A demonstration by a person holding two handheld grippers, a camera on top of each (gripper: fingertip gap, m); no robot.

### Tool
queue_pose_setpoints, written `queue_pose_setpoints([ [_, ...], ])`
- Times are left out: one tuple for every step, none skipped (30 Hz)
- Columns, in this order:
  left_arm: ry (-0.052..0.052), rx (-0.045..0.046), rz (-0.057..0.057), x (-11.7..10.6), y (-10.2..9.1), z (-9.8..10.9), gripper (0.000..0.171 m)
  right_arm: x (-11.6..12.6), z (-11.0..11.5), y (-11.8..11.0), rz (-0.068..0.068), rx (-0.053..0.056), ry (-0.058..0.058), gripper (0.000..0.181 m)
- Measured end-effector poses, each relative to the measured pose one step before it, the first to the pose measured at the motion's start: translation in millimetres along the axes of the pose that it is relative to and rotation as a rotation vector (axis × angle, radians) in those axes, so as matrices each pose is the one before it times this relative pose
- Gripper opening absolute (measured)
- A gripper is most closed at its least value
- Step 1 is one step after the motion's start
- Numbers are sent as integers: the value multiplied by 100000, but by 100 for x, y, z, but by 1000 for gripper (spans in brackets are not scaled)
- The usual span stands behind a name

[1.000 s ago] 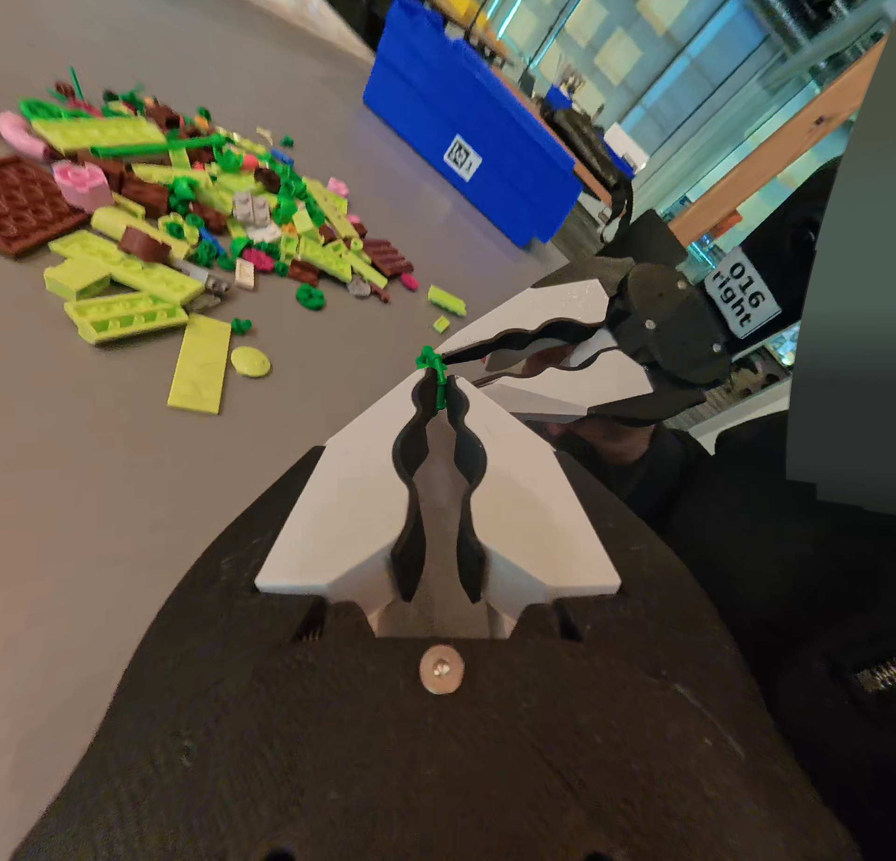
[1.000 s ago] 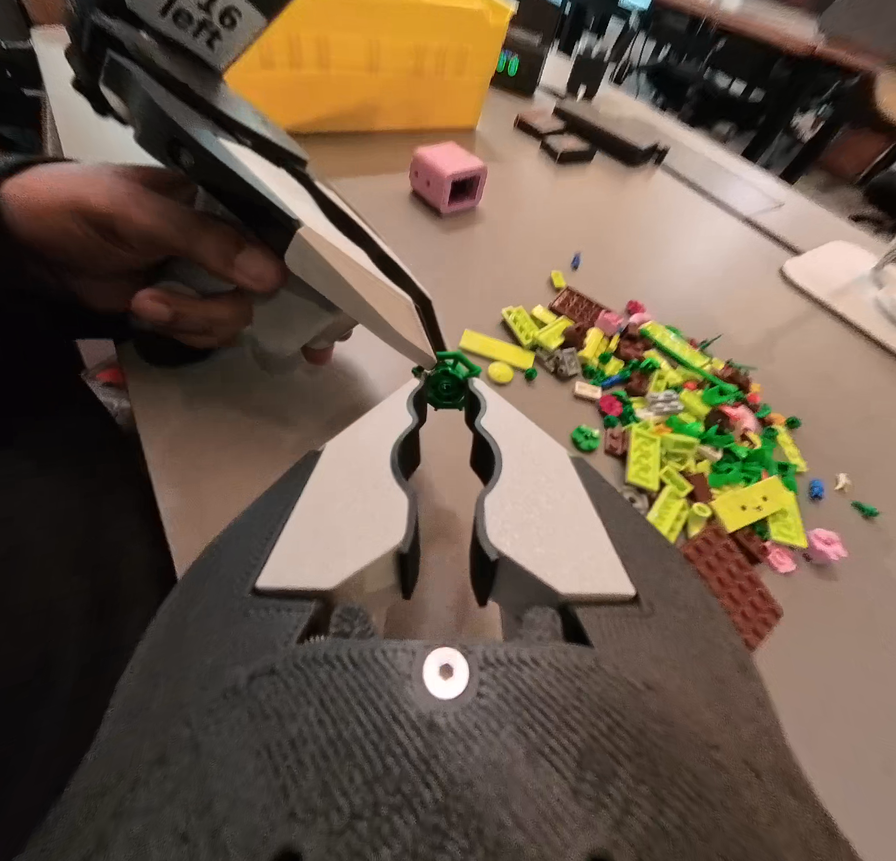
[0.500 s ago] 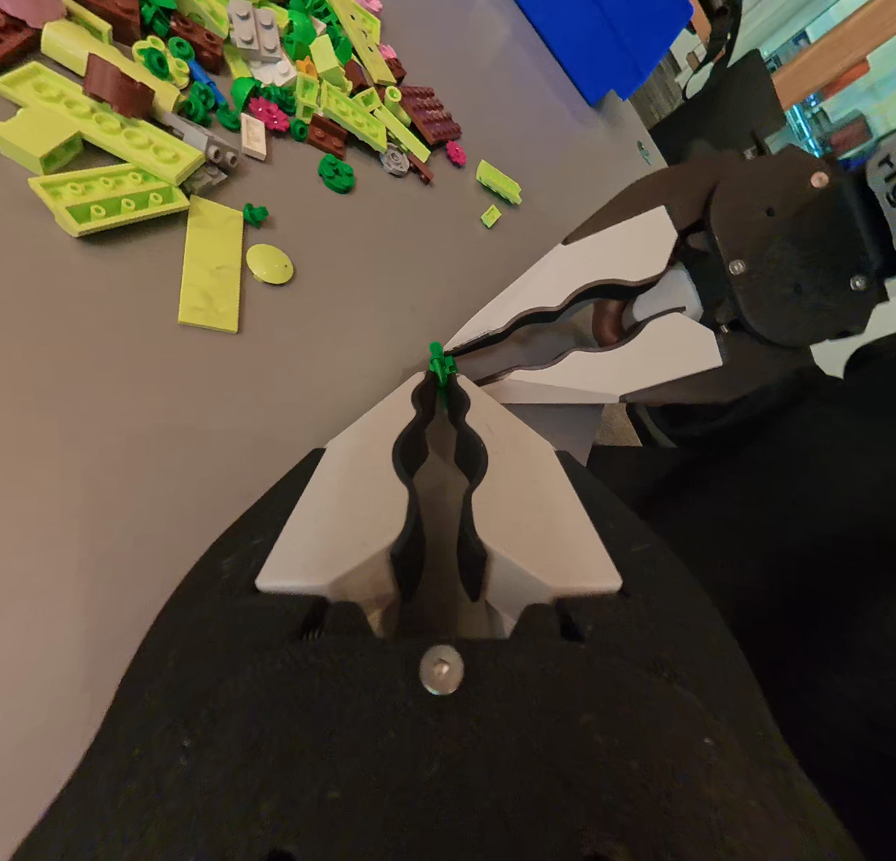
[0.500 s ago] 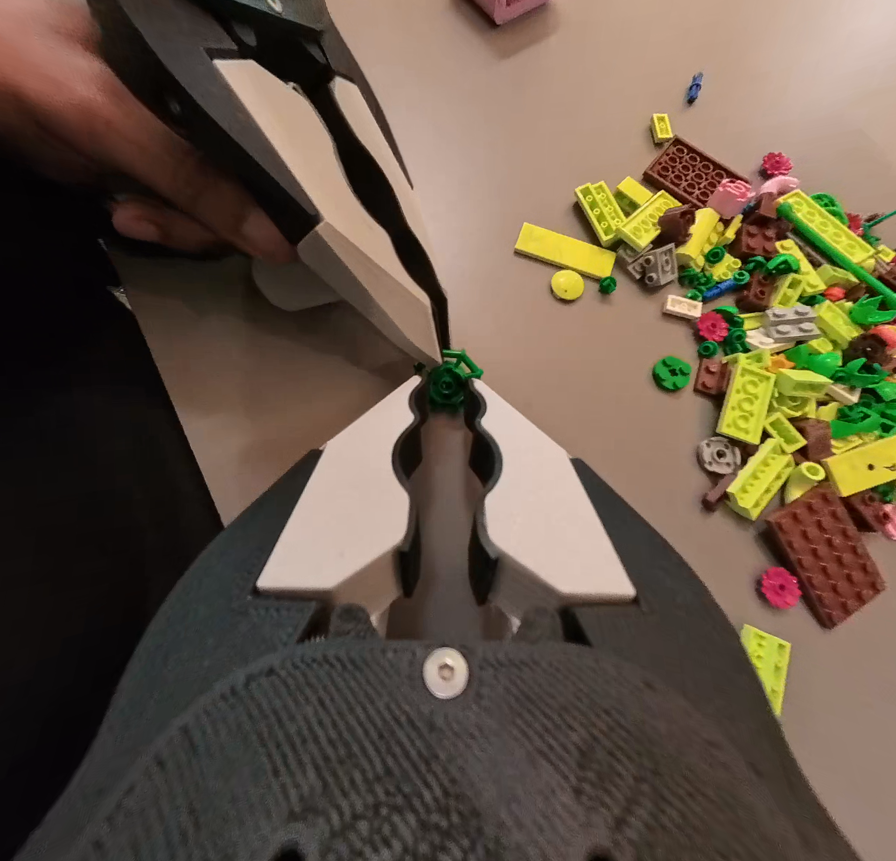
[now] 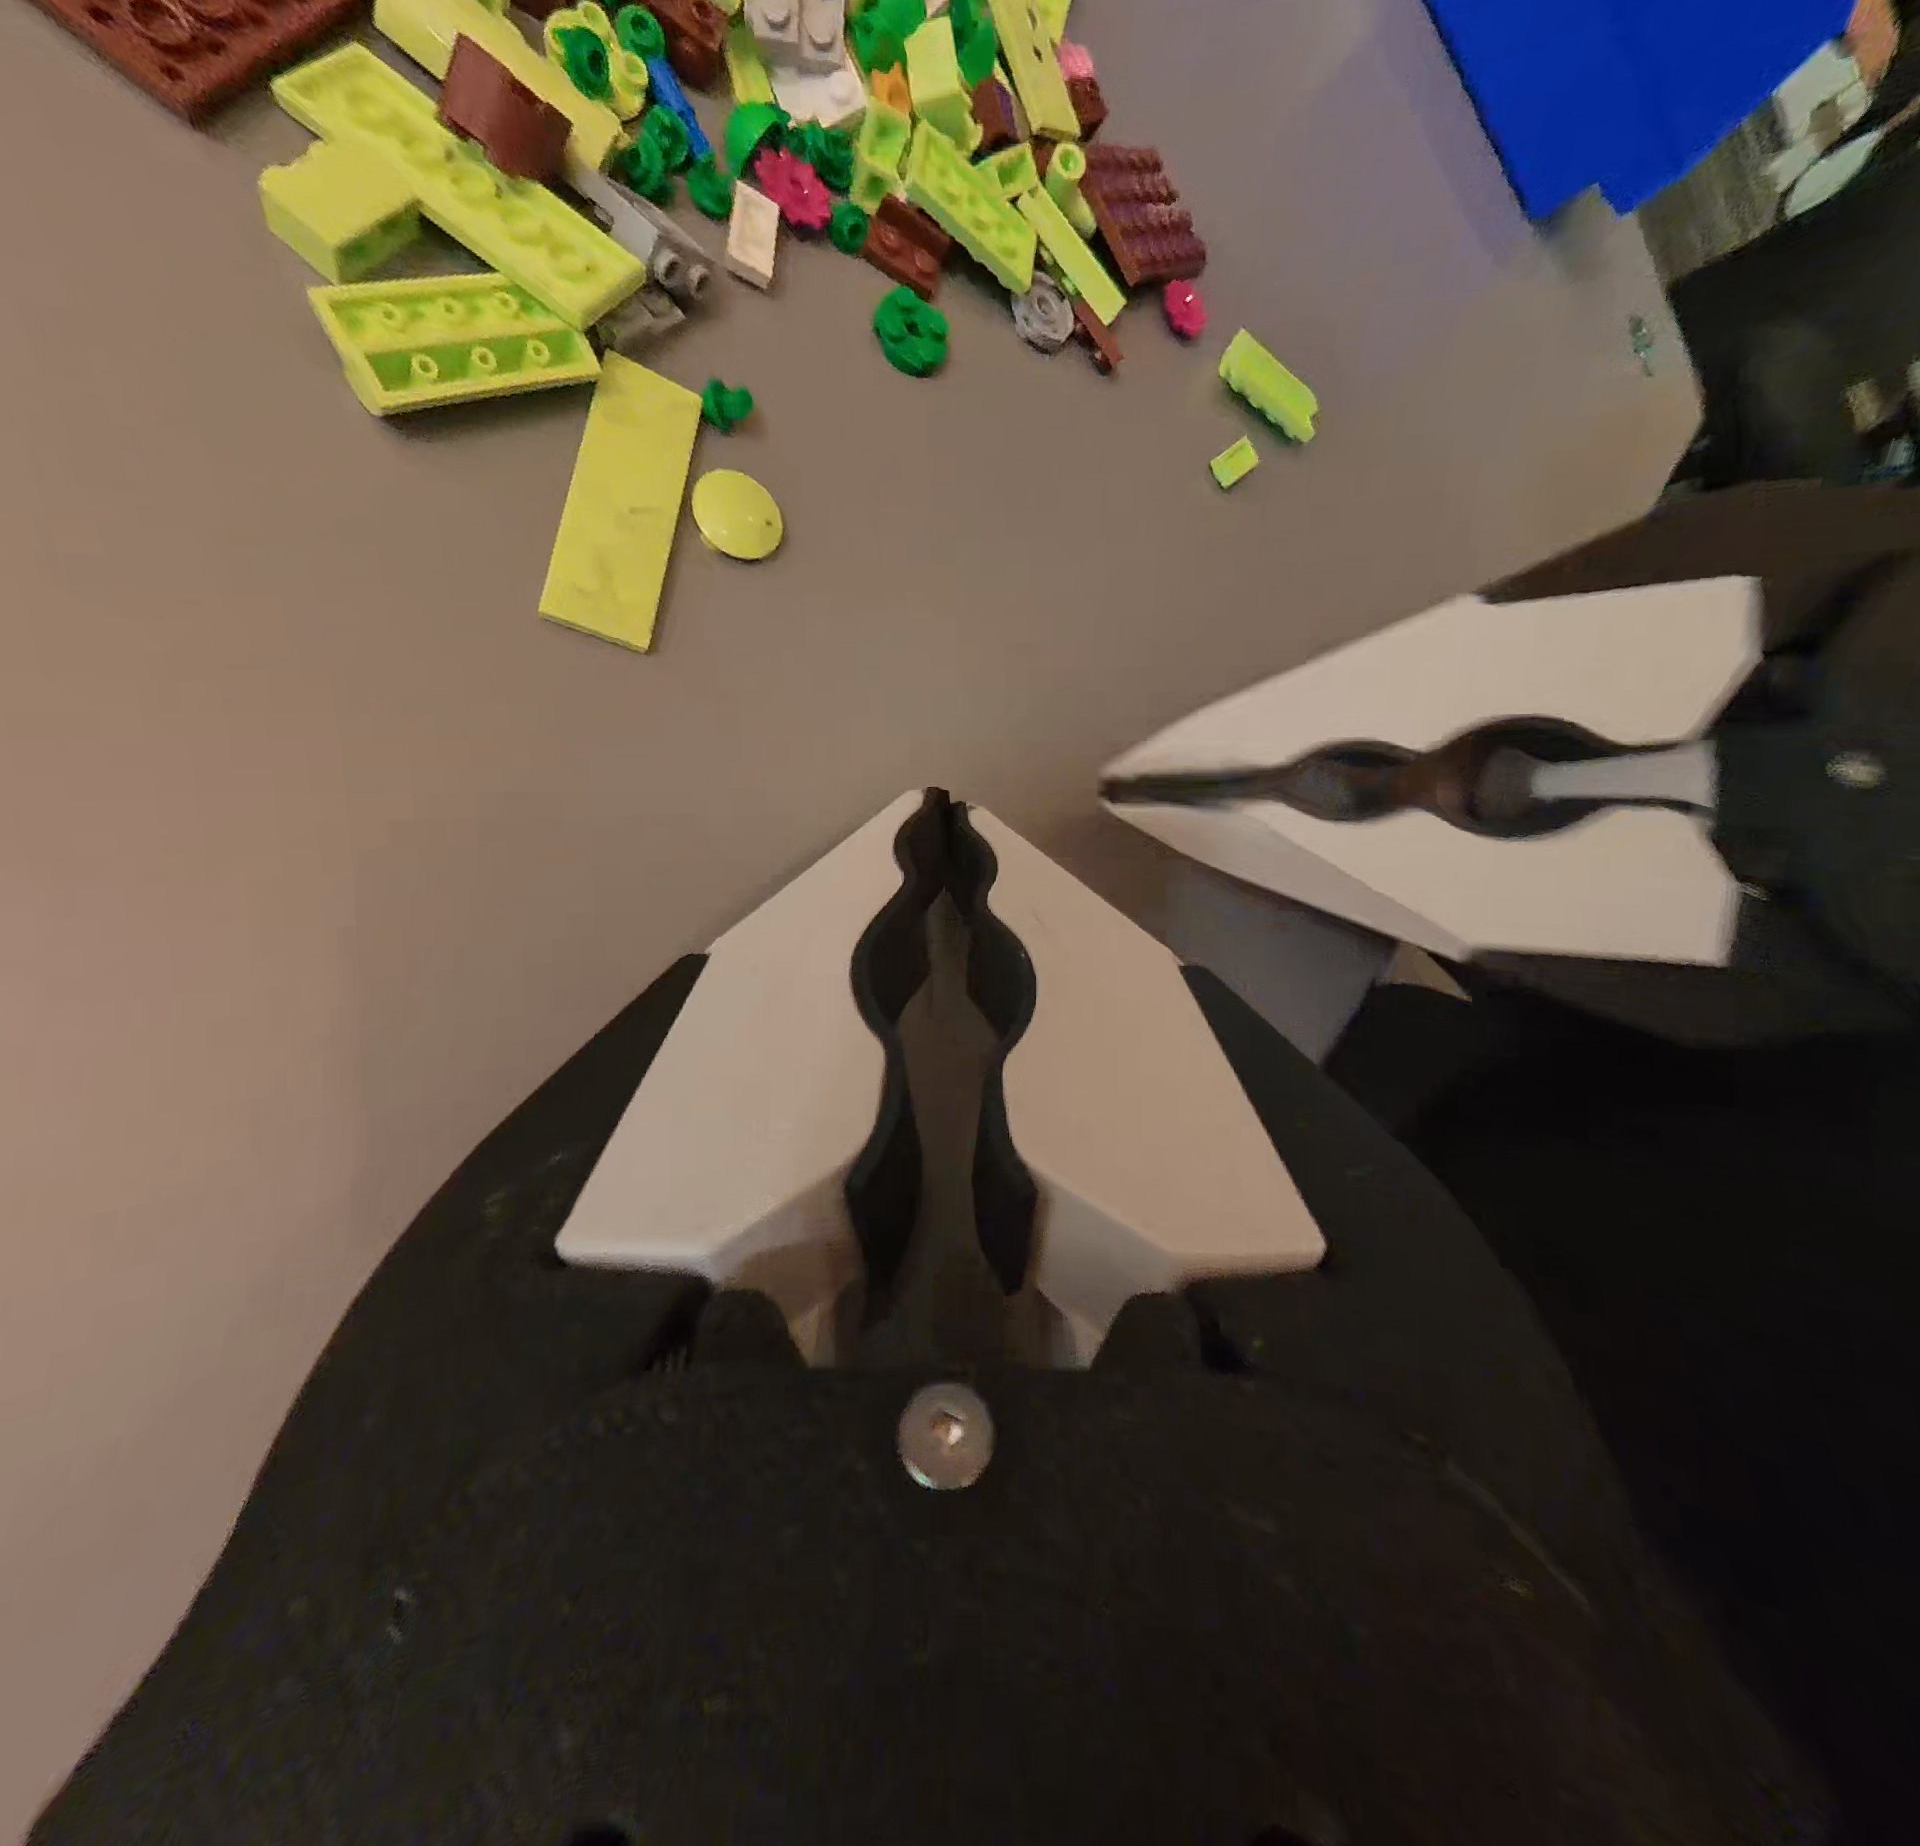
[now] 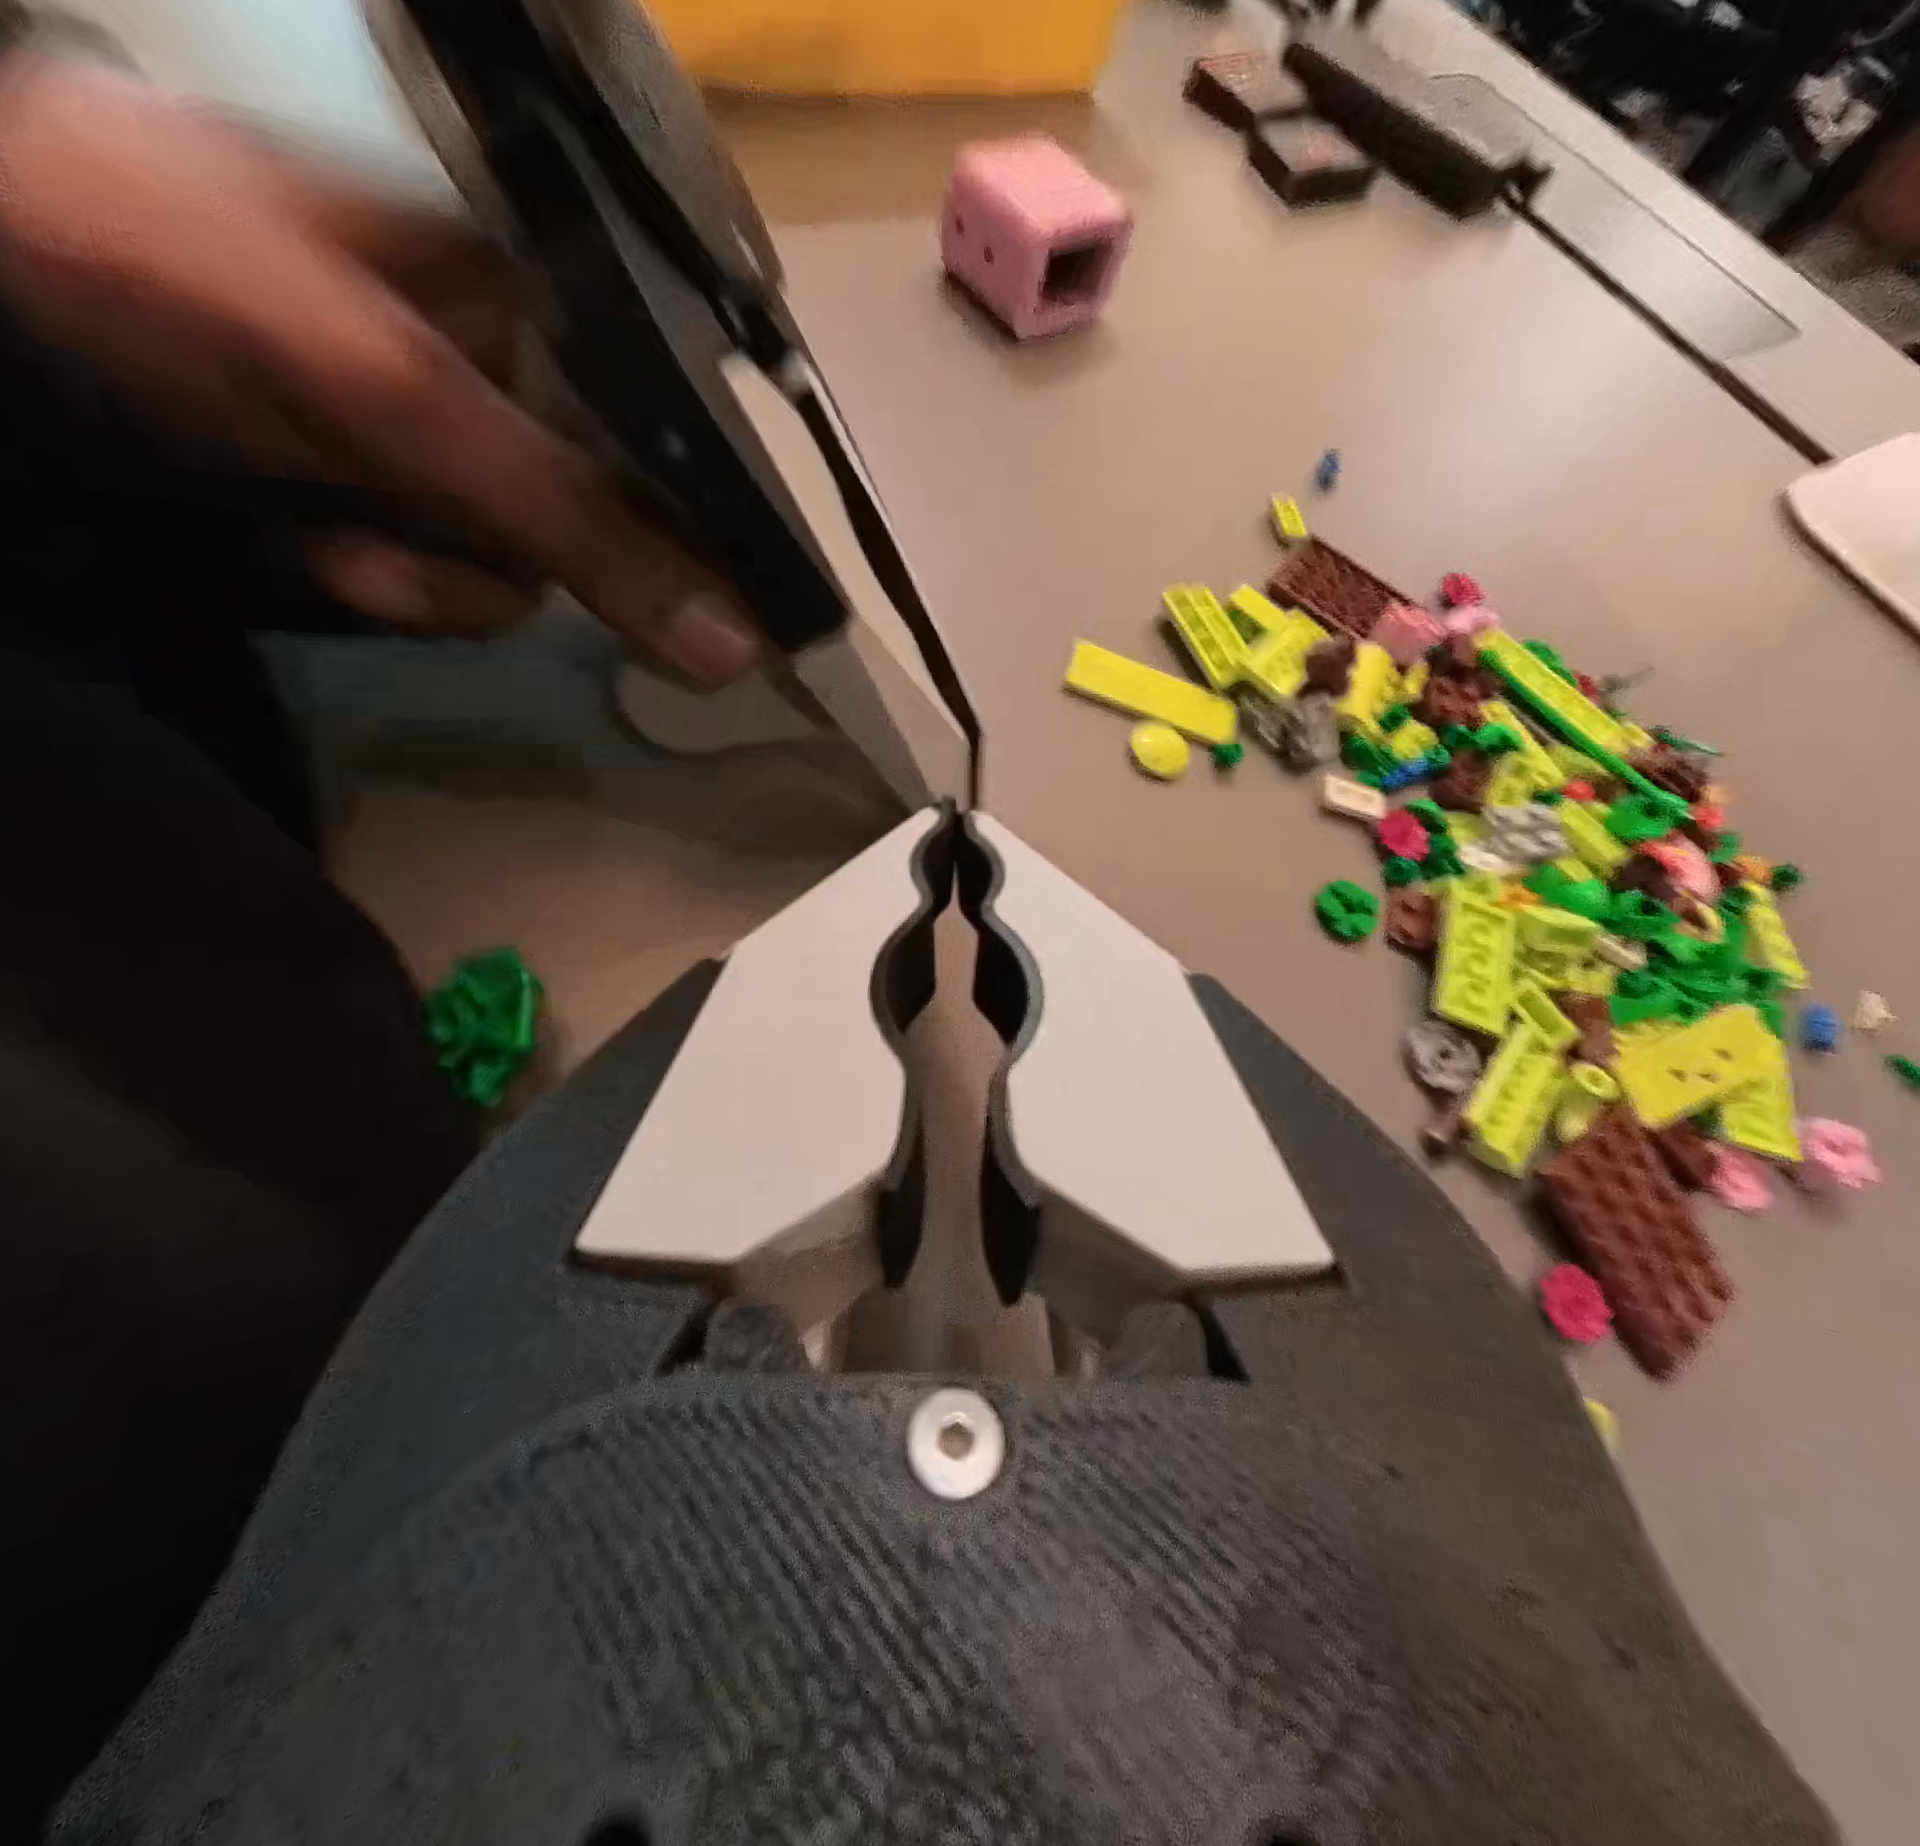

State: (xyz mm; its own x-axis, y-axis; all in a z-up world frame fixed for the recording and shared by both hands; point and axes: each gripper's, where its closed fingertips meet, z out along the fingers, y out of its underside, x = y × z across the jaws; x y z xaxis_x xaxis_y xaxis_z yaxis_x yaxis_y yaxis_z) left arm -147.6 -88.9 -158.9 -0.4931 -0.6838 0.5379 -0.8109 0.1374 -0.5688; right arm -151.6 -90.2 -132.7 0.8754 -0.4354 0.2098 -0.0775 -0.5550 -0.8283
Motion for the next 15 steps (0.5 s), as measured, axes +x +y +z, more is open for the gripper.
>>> queue_pose_setpoints([
  [2666, 685, -2667, 109, 6, -95, 0, 491, 180, 853, 2363, -2195, -436, 0],
  [446, 1928, -2478, -140, -177, -126, 0, 466, -23, 462, 5647, -627, -1663, 0],
  [-1150, 2236, 230, -120, -212, -91, 0, 714, -4, 297, 3236, -763, 1036, 0],
  [-613, 463, 1691, 97, 30, -5, 0, 463, 28, 343, 258, -1716, 969, 0],
  [-41, 413, 120, 82, -1, -54, 0, 184, -66, 135, 1003, -536, -304, 0],
  [1488, 569, -1270, 104, -45, -135, 0, 41, -142, -118, 2796, 1106, -2050, 0],
  [3461, 206, -371, 278, 21, -212, 0, -121, -233, -257, 2920, 1773, -3266, 0],
  [2540, -918, -229, 132, 198, -296, 0, -144, -290, -281, 2624, 1824, -3001, 0],
  [3755, -955, 1095, 379, 260, -359, 0, -264, -241, -225, 2748, 1838, -3423, 0],
  [5795, -889, 2462, 765, 323, -384, 0, -673, -209, -212, 2315, 1658, -5773, 0],
  [2188, -748, 2144, 276, 334, -371, 3, -720, -271, -142, 1770, 1241, -5714, 0],
  [306, -784, 3097, 55, 345, -355, 11, -463, -254, -69, 1237, 1033, -3356, 0],
  [989, -1162, 3946, 187, 365, -331, 17, -463, -275, -11, 674, 743, -2837, 0],
  [1024, -1312, 3686, 223, 290, -261, 22, -465, -198, 104, 1176, 6, -2192, 0],
  [1724, -1367, 4221, 405, 250, -172, 33, -392, -101, 213, 1974, -458, -1073, 0],
])
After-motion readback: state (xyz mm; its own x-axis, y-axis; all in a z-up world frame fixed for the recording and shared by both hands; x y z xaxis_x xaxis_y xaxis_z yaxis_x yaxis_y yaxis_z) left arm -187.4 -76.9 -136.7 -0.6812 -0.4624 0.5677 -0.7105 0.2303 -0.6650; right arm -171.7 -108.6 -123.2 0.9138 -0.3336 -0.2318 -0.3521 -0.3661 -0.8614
